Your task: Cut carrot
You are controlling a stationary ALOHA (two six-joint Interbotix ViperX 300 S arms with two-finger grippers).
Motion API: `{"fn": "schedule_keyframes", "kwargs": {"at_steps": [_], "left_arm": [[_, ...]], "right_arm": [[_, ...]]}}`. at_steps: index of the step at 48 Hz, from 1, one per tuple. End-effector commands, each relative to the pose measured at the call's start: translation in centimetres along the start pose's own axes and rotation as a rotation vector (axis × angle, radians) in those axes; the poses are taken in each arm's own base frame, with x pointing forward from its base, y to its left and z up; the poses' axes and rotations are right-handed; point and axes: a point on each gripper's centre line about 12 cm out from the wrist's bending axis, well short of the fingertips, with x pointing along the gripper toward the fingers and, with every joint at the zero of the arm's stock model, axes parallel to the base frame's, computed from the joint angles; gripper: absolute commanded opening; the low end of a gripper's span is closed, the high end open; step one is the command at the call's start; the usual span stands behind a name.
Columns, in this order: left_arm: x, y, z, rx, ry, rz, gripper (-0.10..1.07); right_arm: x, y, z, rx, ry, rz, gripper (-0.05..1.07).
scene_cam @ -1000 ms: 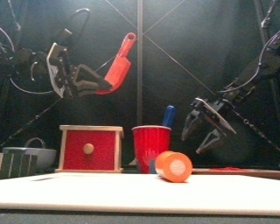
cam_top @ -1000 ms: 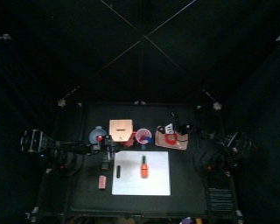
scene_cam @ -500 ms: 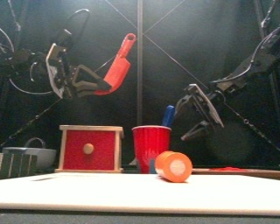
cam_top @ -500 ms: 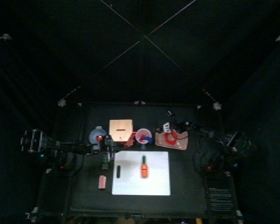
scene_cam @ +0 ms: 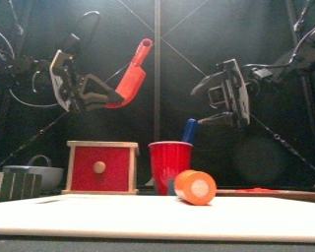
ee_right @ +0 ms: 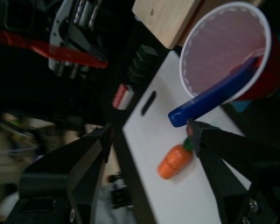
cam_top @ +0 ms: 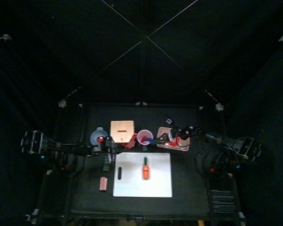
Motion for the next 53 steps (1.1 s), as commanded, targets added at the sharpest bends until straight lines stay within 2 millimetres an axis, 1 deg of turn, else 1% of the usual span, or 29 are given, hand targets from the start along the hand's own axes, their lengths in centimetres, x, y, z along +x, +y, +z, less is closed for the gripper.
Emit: {"fn": "schedule_keyframes", "kwargs": {"at_steps": [1, 5, 13, 20, 26, 29, 34, 41, 48, 53], "left_arm": [[0.2, -0.1, 0.6, -0.003, -0.021, -0.004, 0.26], [0.1, -0.1, 0.6, -0.003, -0.023, -0.004, 0.26], [0.1, -0.1, 1.0, -0.007, -0.033, 0.000, 0.26], [0.0, -0.1, 1.2, -0.010, -0.043, 0.002, 0.26], [0.1, -0.1, 1.3, -0.012, -0.044, 0.002, 0.26], [0.0, -0.1, 1.2, -0.012, -0.042, 0.000, 0.26], [0.1, -0.1, 1.3, -0.014, -0.044, 0.002, 0.26], [0.1, 0.0, 1.3, -0.020, -0.045, 0.009, 0.26], [0.1, 0.0, 1.3, -0.024, -0.045, 0.012, 0.26], [0.1, 0.0, 1.4, -0.025, -0.047, 0.013, 0.26]], "right_arm": [[-1.2, 2.5, 1.6, -0.125, -0.142, -0.064, 0.98], [-2.1, 3.5, 1.8, -0.169, -0.235, -0.133, 0.98], [-3.1, 4.8, 0.8, -0.228, -0.322, -0.201, 0.98], [-2.6, 5.2, -0.9, -0.302, -0.319, -0.237, 0.98], [-2.1, 5.1, -1.8, -0.341, -0.313, -0.268, 0.98], [-1.7, 5.1, -2.2, -0.389, -0.296, -0.276, 0.98], [-1.2, 5.4, -2.4, -0.458, -0.271, -0.288, 0.98], [-0.6, 5.6, -2.4, -0.489, -0.240, -0.328, 0.98], [0.2, 6.0, -3.2, -0.537, -0.172, -0.395, 0.98], [0.2, 7.1, -3.4, -0.575, -0.117, -0.471, 0.98]]}}
